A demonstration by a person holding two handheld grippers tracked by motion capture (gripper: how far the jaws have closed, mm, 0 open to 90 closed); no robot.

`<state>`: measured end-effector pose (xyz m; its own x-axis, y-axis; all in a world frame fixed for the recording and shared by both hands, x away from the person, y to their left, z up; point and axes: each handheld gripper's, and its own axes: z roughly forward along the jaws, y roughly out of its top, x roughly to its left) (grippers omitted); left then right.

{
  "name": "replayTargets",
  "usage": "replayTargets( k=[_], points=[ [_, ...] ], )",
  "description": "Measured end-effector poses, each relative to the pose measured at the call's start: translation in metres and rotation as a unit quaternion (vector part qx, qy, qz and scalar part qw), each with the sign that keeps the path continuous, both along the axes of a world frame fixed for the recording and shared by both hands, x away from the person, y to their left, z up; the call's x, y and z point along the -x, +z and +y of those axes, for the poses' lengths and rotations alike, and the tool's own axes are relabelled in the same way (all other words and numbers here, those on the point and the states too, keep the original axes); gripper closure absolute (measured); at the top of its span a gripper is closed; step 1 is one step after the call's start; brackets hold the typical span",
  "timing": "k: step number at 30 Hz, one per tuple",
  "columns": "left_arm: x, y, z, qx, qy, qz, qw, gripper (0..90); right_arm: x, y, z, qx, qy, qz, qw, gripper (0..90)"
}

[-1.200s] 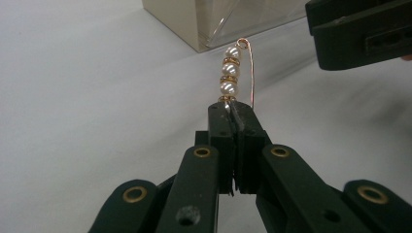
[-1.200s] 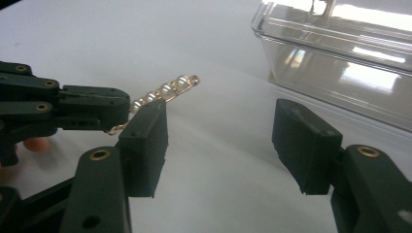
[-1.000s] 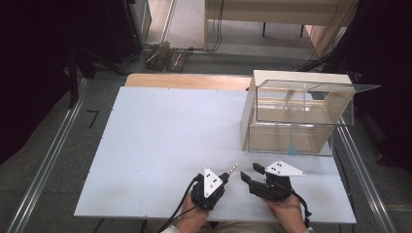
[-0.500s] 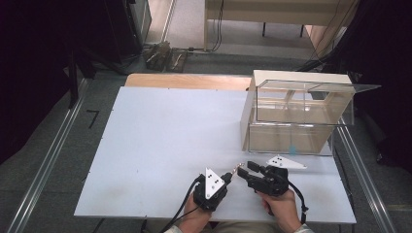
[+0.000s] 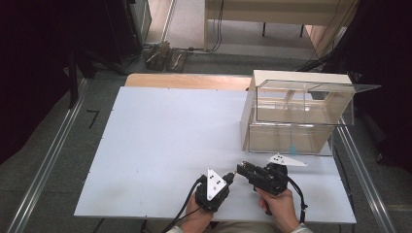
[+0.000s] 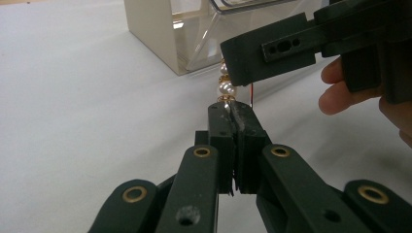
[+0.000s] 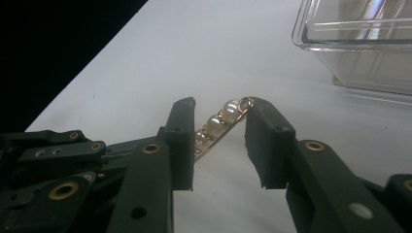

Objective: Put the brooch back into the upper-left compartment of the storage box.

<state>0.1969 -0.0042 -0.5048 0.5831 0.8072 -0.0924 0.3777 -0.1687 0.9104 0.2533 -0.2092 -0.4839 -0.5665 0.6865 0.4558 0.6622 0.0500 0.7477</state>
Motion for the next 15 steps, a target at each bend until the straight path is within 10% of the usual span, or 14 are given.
replayTargets(
  k=[15],
  points=[
    [-0.0001,-0.0009,0.0007,0.000,0.005,-0.001,1.0000,88.0,-0.0008,0.0021,-0.0046,-0.032,-0.010,0.015,0.9993,86.0]
  ],
)
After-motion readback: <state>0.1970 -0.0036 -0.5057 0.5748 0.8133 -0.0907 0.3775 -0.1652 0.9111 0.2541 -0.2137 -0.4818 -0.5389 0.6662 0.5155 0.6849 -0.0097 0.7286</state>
